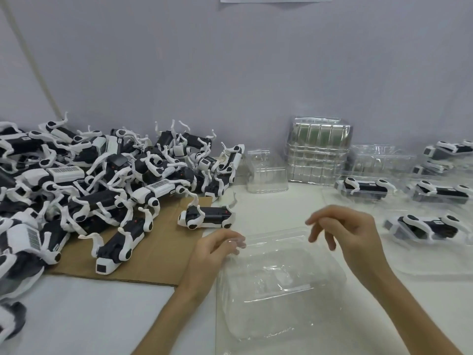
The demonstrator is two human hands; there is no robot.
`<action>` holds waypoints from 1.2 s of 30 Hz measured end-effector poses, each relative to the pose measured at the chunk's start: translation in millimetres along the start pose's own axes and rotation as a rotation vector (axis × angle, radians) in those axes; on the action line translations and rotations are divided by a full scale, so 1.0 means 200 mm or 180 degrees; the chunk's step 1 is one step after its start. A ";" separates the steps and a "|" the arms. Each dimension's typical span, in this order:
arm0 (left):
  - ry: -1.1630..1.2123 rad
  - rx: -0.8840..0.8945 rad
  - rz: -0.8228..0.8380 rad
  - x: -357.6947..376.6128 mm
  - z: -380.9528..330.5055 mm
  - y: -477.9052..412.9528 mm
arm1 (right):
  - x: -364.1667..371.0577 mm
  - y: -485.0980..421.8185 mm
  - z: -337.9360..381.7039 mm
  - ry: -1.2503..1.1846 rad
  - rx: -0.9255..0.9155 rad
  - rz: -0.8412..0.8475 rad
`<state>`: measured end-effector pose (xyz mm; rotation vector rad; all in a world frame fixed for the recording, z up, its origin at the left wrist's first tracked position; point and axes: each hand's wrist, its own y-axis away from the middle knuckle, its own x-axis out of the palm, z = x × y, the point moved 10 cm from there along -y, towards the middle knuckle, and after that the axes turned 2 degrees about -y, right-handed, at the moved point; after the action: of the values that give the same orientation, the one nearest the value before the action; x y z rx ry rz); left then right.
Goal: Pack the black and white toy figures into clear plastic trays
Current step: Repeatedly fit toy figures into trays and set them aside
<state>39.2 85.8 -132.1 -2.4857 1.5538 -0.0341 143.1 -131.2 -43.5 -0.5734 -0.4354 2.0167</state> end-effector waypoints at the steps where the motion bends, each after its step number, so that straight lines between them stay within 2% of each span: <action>1: 0.0028 -0.0024 0.0001 0.00 0.01 0.00 | 0.03 -0.05 0.00 0.0009 0.0115 0.0144; 10: 0.0143 -0.0036 -0.0079 -0.02 0.02 -0.02 | 0.67 -0.42 -0.19 0.1950 0.0510 0.2042; 13: 0.0175 -0.0007 -0.0093 -0.02 0.01 -0.02 | 0.83 -0.43 -0.28 0.2414 0.0433 0.2321; 16: 0.0174 0.0025 -0.0104 -0.02 0.00 -0.02 | 0.85 -0.45 -0.29 0.2377 0.0344 0.2140; 19: 0.0162 0.0027 -0.0252 -0.03 0.00 -0.02 | 0.80 -0.48 -0.20 0.2064 0.0184 0.1673; 23: -0.0103 0.0302 -0.1077 -0.14 -0.06 0.01 | 0.65 -0.50 -0.06 0.1464 0.0242 0.1034; 27: -0.0515 0.0776 -0.1743 -0.27 -0.19 0.08 | 0.52 -0.48 0.04 0.0505 0.0632 0.0743; 30: -0.0574 0.1086 -0.1488 -0.27 -0.29 0.07 | 0.51 -0.40 0.04 -0.0356 0.1202 0.0796; 33: 0.0136 0.1207 -0.1113 -0.24 -0.33 0.06 | 0.49 -0.33 -0.01 -0.0947 0.1715 0.0731; 35: 0.0304 0.1080 -0.1170 -0.25 -0.31 0.06 | 0.44 -0.31 -0.01 -0.0899 0.1624 0.0564; 36: 0.0372 0.0978 -0.1213 -0.25 -0.29 0.05 | 0.40 -0.31 0.02 -0.0628 0.1325 0.0463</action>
<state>0.0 116.9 -73.1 -2.5184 0.9961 -0.4474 150.8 -31.3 -24.8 -0.1530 -0.0816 2.2302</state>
